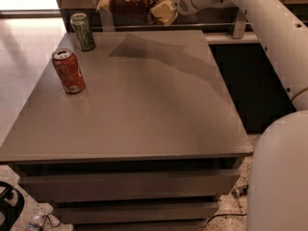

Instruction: Pick brown chip bag

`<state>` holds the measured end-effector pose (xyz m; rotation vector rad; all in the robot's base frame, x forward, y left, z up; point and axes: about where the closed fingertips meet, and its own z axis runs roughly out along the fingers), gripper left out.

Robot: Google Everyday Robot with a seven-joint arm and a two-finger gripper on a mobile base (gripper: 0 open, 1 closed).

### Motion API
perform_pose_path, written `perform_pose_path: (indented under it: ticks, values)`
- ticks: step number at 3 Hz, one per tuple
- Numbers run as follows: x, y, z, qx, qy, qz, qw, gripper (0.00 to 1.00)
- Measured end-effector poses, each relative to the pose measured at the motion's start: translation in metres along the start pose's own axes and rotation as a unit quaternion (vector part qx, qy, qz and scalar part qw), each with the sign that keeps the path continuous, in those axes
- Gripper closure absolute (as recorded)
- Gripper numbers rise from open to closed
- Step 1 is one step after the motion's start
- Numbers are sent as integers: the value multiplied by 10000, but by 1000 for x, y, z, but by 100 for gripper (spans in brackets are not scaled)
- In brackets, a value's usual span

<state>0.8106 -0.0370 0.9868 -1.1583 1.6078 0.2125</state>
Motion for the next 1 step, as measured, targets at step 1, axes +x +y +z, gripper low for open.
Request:
perform_pose_path:
  ticks: [1]
  values:
    - [-1, 0, -1, 1, -12, -16, 10000, 100]
